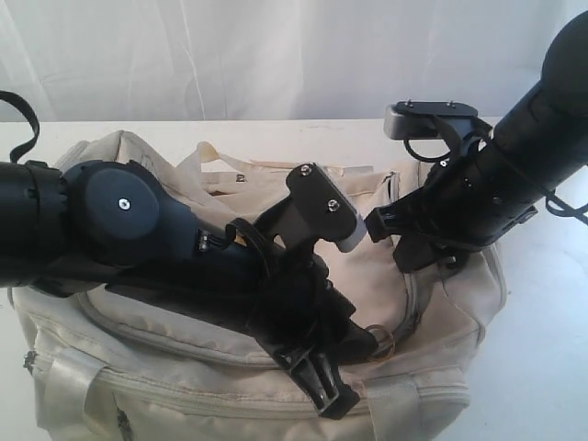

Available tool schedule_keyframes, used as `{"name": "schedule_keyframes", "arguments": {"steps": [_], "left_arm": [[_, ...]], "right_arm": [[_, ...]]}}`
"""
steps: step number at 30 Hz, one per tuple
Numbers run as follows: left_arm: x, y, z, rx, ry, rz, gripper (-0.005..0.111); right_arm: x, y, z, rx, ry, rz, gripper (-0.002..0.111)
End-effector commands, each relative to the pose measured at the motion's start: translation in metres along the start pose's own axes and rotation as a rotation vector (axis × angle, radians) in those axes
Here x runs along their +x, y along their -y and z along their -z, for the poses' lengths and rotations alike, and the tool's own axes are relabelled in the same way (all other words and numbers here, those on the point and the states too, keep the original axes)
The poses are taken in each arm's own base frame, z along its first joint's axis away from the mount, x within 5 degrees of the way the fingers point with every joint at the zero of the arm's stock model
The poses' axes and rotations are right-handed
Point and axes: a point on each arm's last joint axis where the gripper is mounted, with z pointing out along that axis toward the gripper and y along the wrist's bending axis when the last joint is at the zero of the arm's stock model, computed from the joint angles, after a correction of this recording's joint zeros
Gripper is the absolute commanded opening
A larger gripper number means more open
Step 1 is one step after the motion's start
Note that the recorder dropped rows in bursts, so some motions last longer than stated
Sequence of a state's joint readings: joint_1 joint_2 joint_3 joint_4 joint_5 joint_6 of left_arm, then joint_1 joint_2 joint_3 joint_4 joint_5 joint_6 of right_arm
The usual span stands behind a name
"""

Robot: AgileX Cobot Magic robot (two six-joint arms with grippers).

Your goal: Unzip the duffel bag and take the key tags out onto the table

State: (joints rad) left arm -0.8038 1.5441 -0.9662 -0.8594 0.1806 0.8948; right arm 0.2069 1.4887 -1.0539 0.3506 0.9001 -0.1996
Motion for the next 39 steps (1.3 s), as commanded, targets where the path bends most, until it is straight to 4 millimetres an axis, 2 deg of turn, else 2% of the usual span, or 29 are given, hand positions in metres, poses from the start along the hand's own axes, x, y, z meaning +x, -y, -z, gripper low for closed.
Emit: {"name": "schedule_keyframes", "arguments": {"steps": [1, 4, 8, 13, 16, 20, 24, 33, 35, 39], "left_arm": [[-0.001, 0.002, -0.001, 0.008, 0.004, 0.008, 0.046], [-0.003, 0.002, -0.002, -0.019, 0.023, -0.034, 0.046], [-0.004, 0.015, -0.009, -0.011, 0.022, -0.270, 0.046], [0.001, 0.011, -0.020, -0.033, 0.002, -0.260, 0.046], [0.001, 0.010, -0.020, -0.043, 0.004, -0.259, 0.046], [-0.004, 0.002, -0.019, -0.139, 0.050, -0.249, 0.046], [0.001, 0.012, -0.020, -0.029, 0.000, -0.248, 0.046], [0.005, 0.018, -0.019, 0.044, -0.033, -0.247, 0.045], [0.005, 0.017, -0.020, 0.037, -0.027, -0.237, 0.040], [0.002, 0.017, -0.020, 0.034, -0.004, -0.177, 0.018]], "right_arm": [[-0.003, 0.000, 0.011, 0.013, 0.057, -0.014, 0.000], [-0.004, -0.001, 0.016, 0.013, 0.080, -0.009, 0.000], [-0.005, -0.002, 0.019, 0.014, 0.084, -0.005, 0.000], [-0.005, -0.002, 0.019, 0.013, 0.082, -0.005, 0.000], [-0.005, -0.002, 0.019, 0.013, 0.082, -0.005, 0.000], [-0.005, -0.002, 0.019, 0.013, 0.082, -0.005, 0.000], [-0.005, -0.002, 0.019, 0.015, 0.084, -0.004, 0.000], [-0.005, 0.000, 0.019, 0.029, 0.084, 0.006, 0.000], [-0.005, 0.000, 0.019, 0.029, 0.084, 0.006, 0.000], [-0.005, 0.000, 0.019, 0.029, 0.084, 0.006, 0.000]]}}
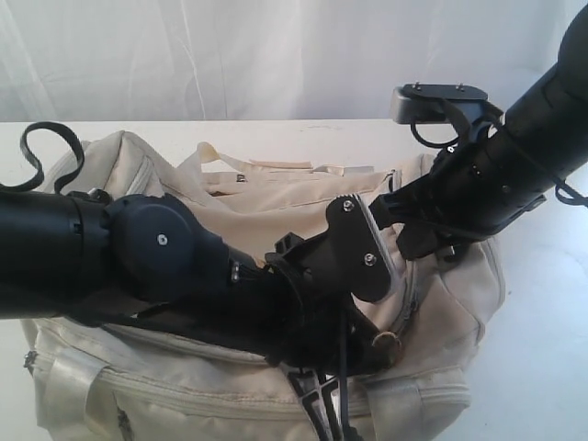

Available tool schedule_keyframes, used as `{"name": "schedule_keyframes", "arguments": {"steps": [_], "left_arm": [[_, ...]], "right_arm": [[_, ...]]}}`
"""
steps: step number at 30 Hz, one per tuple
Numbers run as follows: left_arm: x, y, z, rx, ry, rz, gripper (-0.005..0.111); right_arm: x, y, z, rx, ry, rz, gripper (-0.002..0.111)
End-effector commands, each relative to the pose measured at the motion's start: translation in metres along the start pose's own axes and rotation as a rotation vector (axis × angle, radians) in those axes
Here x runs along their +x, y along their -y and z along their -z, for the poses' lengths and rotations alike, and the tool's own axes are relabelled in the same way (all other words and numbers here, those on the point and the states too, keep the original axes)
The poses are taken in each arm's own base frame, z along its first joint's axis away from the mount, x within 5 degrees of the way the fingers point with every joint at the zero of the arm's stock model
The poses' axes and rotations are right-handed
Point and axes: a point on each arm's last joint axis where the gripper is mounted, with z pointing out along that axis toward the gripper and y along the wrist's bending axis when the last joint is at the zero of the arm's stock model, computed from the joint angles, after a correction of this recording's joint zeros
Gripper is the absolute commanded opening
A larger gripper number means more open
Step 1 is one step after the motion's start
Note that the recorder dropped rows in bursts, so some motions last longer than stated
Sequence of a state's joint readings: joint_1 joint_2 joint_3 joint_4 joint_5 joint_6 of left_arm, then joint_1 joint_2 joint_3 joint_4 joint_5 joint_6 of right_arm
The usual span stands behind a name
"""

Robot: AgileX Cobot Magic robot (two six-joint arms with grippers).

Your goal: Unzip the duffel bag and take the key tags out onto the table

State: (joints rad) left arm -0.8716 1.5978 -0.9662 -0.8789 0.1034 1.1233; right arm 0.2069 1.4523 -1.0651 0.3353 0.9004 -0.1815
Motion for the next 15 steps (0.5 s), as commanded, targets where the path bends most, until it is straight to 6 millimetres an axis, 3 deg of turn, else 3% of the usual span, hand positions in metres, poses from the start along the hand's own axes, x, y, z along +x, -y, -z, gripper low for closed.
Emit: {"name": "schedule_keyframes", "arguments": {"steps": [1, 3, 8, 15], "left_arm": [[-0.002, 0.004, 0.001, 0.036, 0.015, 0.065, 0.012], [-0.002, 0.004, 0.001, 0.036, 0.015, 0.066, 0.000], [-0.003, 0.006, 0.003, 0.060, 0.013, 0.066, 0.000], [-0.011, 0.010, 0.023, 0.087, 0.035, 0.053, 0.000]], "right_arm": [[-0.004, 0.002, 0.005, 0.019, 0.041, 0.003, 0.000], [-0.004, 0.003, 0.005, 0.020, 0.040, 0.004, 0.000], [-0.004, 0.003, 0.005, 0.022, 0.040, 0.005, 0.000], [-0.004, 0.003, 0.005, 0.024, 0.039, 0.007, 0.000]]}}
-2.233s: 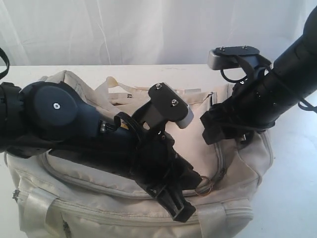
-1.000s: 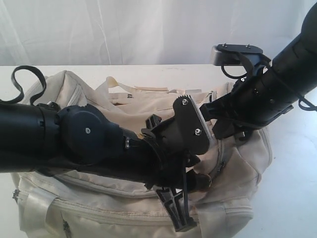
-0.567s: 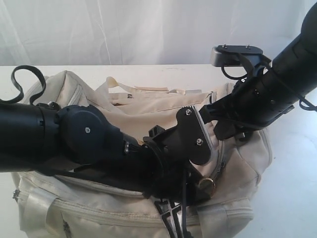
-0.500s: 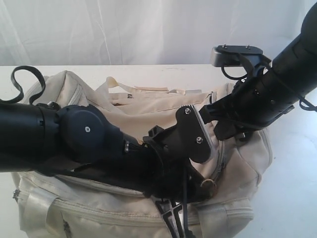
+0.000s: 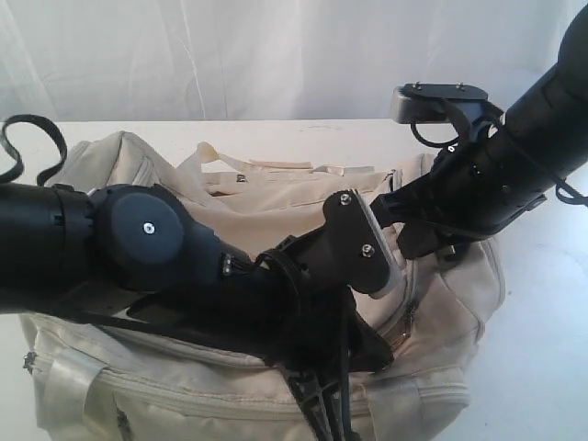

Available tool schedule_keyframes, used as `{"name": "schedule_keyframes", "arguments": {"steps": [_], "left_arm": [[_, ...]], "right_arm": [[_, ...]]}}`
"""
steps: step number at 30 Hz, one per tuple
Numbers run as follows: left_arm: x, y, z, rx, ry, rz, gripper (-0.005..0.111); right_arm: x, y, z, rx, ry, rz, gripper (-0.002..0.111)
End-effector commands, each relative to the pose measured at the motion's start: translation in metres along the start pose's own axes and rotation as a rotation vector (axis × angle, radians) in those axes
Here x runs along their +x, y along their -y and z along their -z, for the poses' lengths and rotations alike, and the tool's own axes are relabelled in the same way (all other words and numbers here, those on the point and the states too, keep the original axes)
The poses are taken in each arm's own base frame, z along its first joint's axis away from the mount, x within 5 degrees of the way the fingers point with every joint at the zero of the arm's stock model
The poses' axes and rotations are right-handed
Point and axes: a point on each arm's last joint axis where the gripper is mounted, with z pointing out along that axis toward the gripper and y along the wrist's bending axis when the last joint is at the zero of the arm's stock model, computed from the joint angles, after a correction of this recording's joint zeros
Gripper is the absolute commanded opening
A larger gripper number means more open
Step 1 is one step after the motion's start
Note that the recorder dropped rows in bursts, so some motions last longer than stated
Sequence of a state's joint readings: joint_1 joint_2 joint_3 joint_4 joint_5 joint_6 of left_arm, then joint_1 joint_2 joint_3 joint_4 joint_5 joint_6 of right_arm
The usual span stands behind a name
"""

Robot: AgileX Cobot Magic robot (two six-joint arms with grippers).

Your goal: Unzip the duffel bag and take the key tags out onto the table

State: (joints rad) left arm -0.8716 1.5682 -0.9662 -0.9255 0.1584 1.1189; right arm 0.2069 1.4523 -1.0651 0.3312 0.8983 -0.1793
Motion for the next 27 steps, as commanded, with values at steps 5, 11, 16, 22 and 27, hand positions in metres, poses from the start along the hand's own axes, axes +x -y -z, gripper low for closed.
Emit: {"name": "schedule_keyframes", "arguments": {"steps": [5, 11, 16, 22, 27], "left_arm": [[0.007, -0.002, 0.029, 0.032, -0.121, 0.092, 0.000], [0.024, -0.009, 0.046, -0.021, -0.323, 0.152, 0.000], [0.023, -0.004, 0.060, -0.005, -0.348, 0.144, 0.000], [0.032, -0.004, 0.077, -0.065, -0.474, 0.164, 0.000], [0.039, -0.005, 0.098, -0.173, -0.548, 0.184, 0.000]], "right_arm": [[-0.003, 0.002, 0.005, 0.019, 0.034, 0.006, 0.000], [-0.003, 0.002, 0.005, 0.019, 0.034, 0.006, 0.000], [-0.003, 0.003, 0.005, 0.022, 0.029, 0.009, 0.000], [-0.002, 0.003, 0.005, 0.023, 0.021, 0.011, 0.000], [-0.002, 0.003, 0.005, 0.026, 0.020, 0.013, 0.000]]}}
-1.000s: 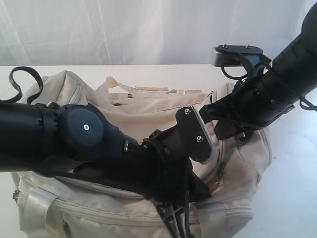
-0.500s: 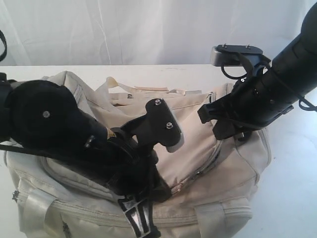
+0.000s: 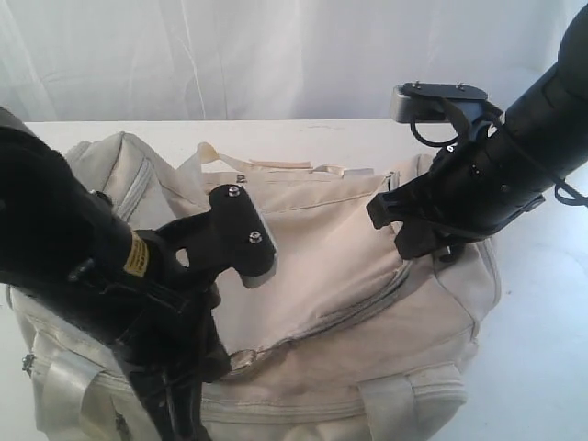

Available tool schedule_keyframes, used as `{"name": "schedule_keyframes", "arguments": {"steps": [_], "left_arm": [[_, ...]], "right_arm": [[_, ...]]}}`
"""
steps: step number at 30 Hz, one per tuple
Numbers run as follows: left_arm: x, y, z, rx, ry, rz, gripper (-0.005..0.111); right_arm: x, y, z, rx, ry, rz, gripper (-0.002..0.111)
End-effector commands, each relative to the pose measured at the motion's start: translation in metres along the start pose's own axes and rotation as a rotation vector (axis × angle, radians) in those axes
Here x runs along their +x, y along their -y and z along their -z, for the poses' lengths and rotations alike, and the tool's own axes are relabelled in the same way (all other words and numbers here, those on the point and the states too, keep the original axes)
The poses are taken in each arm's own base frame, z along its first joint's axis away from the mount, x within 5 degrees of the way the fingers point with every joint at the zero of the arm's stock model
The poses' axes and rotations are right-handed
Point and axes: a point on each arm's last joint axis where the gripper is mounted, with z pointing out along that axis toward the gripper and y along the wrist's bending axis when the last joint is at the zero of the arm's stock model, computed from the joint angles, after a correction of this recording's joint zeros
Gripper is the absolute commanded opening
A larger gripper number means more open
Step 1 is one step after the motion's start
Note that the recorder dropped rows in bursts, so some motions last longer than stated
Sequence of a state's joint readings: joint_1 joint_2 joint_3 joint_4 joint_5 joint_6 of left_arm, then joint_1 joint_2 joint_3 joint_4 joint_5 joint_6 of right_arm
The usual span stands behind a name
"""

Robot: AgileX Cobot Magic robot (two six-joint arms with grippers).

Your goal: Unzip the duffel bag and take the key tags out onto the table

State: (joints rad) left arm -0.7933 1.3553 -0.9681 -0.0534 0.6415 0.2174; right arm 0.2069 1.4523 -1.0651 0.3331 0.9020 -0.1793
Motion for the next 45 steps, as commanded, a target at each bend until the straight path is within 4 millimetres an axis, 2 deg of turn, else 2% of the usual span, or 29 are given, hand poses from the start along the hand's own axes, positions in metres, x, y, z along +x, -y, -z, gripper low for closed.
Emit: {"name": "schedule_keyframes", "arguments": {"steps": [1, 14, 20, 28, 33, 38, 42, 45], "left_arm": [[0.020, -0.002, 0.015, -0.066, -0.101, 0.037, 0.000], [0.080, 0.001, 0.051, -0.264, -0.117, 0.100, 0.000], [0.100, -0.001, 0.066, -0.369, -0.096, 0.126, 0.000], [0.121, 0.001, 0.090, -0.450, -0.067, 0.161, 0.000], [0.127, 0.004, 0.098, -0.464, -0.017, 0.165, 0.000], [0.125, 0.007, 0.097, -0.421, 0.018, 0.175, 0.000], [0.119, 0.010, 0.096, -0.382, 0.081, 0.176, 0.000], [0.118, 0.011, 0.096, -0.374, 0.100, 0.177, 0.000]], "right_arm": [[-0.002, 0.004, 0.005, 0.032, 0.023, 0.017, 0.000], [-0.002, 0.004, 0.005, 0.042, 0.021, 0.025, 0.000], [0.000, 0.006, 0.002, 0.045, 0.015, 0.024, 0.000], [0.002, 0.010, 0.002, 0.096, 0.000, 0.064, 0.000], [0.000, 0.011, 0.002, 0.099, 0.019, 0.072, 0.000], [0.000, -0.001, 0.017, 0.026, 0.087, 0.205, 0.000], [0.000, -0.007, 0.036, 0.032, 0.183, 0.316, 0.010], [0.003, -0.009, 0.047, 0.038, 0.208, 0.340, 0.030]]}}
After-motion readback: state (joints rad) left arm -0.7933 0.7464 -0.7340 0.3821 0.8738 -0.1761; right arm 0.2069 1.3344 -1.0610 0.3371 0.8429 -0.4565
